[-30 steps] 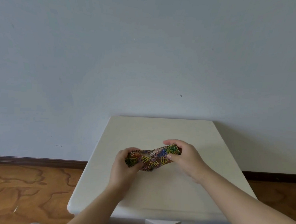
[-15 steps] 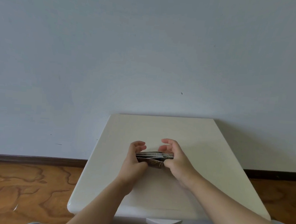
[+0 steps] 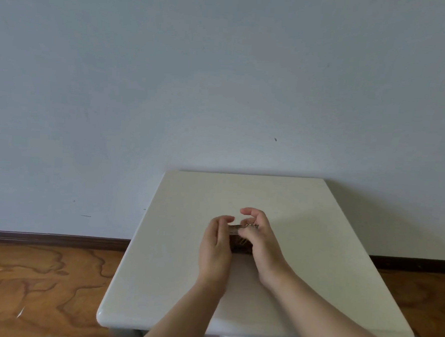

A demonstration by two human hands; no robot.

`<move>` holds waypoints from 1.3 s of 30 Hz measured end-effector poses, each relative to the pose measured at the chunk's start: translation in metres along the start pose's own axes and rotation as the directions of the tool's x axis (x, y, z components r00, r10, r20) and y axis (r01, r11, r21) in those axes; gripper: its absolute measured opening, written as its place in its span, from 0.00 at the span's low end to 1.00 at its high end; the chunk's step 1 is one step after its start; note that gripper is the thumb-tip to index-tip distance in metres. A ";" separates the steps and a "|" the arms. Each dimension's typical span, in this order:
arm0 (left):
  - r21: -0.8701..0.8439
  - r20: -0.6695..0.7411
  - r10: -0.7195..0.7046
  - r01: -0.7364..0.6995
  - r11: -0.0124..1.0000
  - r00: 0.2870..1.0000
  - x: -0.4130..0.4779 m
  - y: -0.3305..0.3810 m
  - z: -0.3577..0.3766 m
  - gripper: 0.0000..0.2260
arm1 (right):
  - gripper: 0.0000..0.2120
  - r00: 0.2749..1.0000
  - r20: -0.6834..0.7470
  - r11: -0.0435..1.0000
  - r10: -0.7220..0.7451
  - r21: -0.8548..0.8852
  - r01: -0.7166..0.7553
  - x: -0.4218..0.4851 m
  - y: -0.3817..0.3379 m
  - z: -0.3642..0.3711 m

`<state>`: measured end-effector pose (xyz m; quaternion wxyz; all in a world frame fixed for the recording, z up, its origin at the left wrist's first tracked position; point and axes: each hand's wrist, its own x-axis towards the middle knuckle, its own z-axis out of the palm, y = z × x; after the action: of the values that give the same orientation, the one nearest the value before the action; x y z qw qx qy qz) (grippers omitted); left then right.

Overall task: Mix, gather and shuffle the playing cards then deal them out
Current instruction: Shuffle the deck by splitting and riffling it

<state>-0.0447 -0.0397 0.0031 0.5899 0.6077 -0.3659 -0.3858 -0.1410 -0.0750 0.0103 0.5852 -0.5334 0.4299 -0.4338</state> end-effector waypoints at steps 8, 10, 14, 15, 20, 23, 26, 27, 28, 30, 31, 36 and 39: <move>0.020 0.121 0.002 -0.004 1.000 0.993 0.010 0.005 -0.017 0.14 | 0.09 0.969 -0.225 0.989 -0.100 -0.129 0.072 0.003 0.008 0.016; 0.023 0.166 -0.023 0.020 1.000 0.986 0.012 0.006 -0.019 0.14 | 0.06 0.987 -0.151 0.998 -0.049 -0.057 0.041 0.005 0.007 0.017; -0.023 0.183 -0.043 0.049 0.999 0.982 0.010 0.013 -0.014 0.12 | 0.10 0.967 -0.233 0.978 -0.102 -0.202 0.054 0.009 0.009 0.019; -0.045 0.194 -0.051 0.061 0.997 0.980 0.008 0.014 -0.013 0.12 | 0.12 0.940 -0.302 0.951 -0.159 -0.303 0.063 0.010 0.009 0.021; -0.106 0.347 0.048 -0.011 0.994 0.936 -0.009 0.014 -0.028 0.15 | 0.18 0.889 -0.457 0.952 -0.011 -0.277 -0.131 0.019 -0.008 0.020; -0.102 0.417 0.200 -0.173 0.980 0.886 -0.014 0.010 -0.040 0.29 | 0.20 0.834 -0.388 0.918 0.392 0.107 -0.382 0.021 -0.033 0.017; -0.044 0.409 0.365 -0.382 0.923 0.836 -0.010 0.019 -0.040 0.32 | 0.25 0.733 -0.107 0.739 0.672 0.161 -0.654 0.011 -0.060 0.017; -0.072 0.404 0.406 -0.414 0.907 0.820 -0.008 0.023 -0.039 0.30 | 0.26 0.695 -0.033 0.692 0.718 0.138 -0.709 0.008 -0.068 0.016; -0.121 0.396 0.430 -0.418 0.900 0.811 -0.007 0.029 -0.038 0.29 | 0.25 0.672 0.033 0.661 0.740 0.148 -0.735 0.006 -0.075 0.015; -0.296 0.358 0.423 -0.328 0.897 0.833 -0.006 0.040 -0.035 0.26 | 0.24 0.684 0.162 0.636 0.712 0.265 -0.725 -0.001 -0.088 0.014; -0.387 0.323 0.404 -0.270 0.882 0.856 -0.006 0.045 -0.034 0.26 | 0.25 0.714 0.214 0.628 0.667 0.353 -0.693 -0.005 -0.094 0.013; -0.667 0.159 0.226 -0.064 0.742 0.961 -0.013 0.058 -0.023 0.20 | 0.21 0.889 0.302 0.884 0.343 0.217 -0.415 -0.027 -0.120 0.011; -0.713 0.192 0.157 0.027 0.701 0.969 -0.019 0.063 -0.017 0.19 | 0.19 0.948 0.266 0.952 0.172 -0.293 -0.090 -0.039 -0.124 0.013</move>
<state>-0.0368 -0.0170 0.0665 0.7433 0.2694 -0.2783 -0.5454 -0.1441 -0.0409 0.1360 0.5889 -0.6376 0.4311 -0.2467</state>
